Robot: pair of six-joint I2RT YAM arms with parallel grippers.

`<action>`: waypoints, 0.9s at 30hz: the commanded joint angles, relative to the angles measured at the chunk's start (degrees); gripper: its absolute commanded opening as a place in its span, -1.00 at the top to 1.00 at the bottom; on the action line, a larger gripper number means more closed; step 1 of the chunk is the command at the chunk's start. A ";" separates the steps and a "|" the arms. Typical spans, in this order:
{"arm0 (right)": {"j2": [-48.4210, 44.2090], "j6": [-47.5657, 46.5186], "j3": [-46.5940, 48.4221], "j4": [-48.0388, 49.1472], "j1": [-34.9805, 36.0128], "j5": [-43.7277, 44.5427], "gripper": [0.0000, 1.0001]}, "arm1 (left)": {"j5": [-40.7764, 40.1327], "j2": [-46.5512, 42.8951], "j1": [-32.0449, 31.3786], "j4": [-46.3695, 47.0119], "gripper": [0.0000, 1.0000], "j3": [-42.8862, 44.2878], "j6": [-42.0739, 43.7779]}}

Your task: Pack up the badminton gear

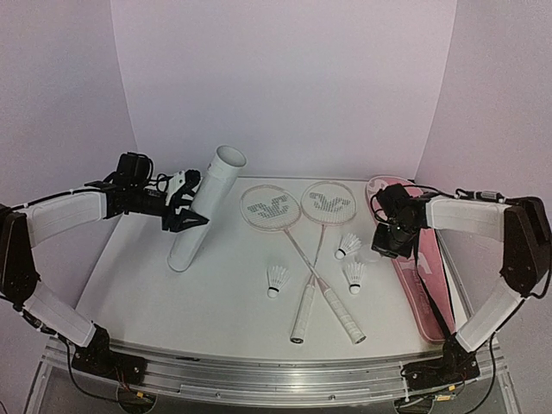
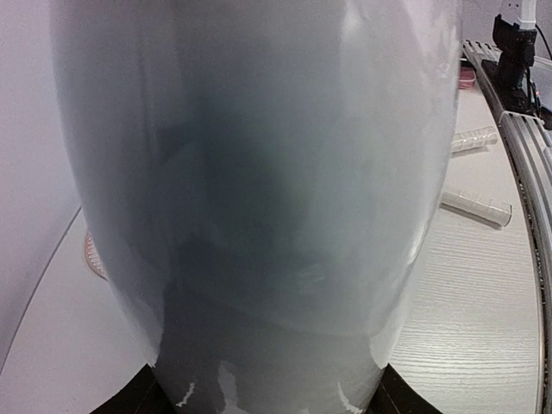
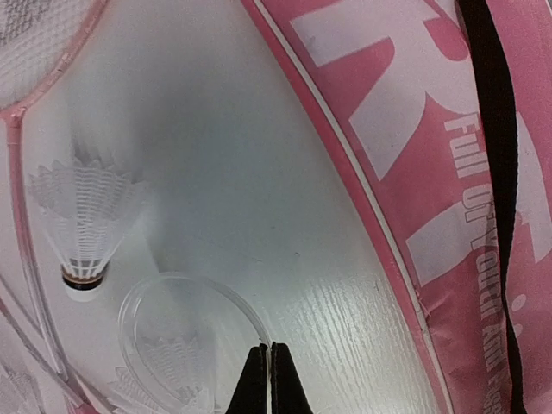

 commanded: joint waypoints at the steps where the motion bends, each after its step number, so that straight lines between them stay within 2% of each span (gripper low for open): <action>1: 5.31 2.42 0.84 -0.37 -1.66 -1.54 1.00 | 2.60 -1.97 0.00 -0.62 0.47 -0.39 -1.20; 11: 10.61 1.33 0.40 -0.21 -3.62 -0.10 1.00 | 2.75 -2.32 0.00 -0.38 0.46 -0.91 -1.45; 17: 9.18 1.27 0.96 -0.23 -3.73 2.01 1.00 | 2.90 -2.14 0.01 0.25 0.46 -1.16 -1.81; 27: 17.59 -3.84 9.21 -0.19 -3.97 2.41 1.00 | 2.76 -2.03 -0.01 1.01 0.46 -0.91 -2.17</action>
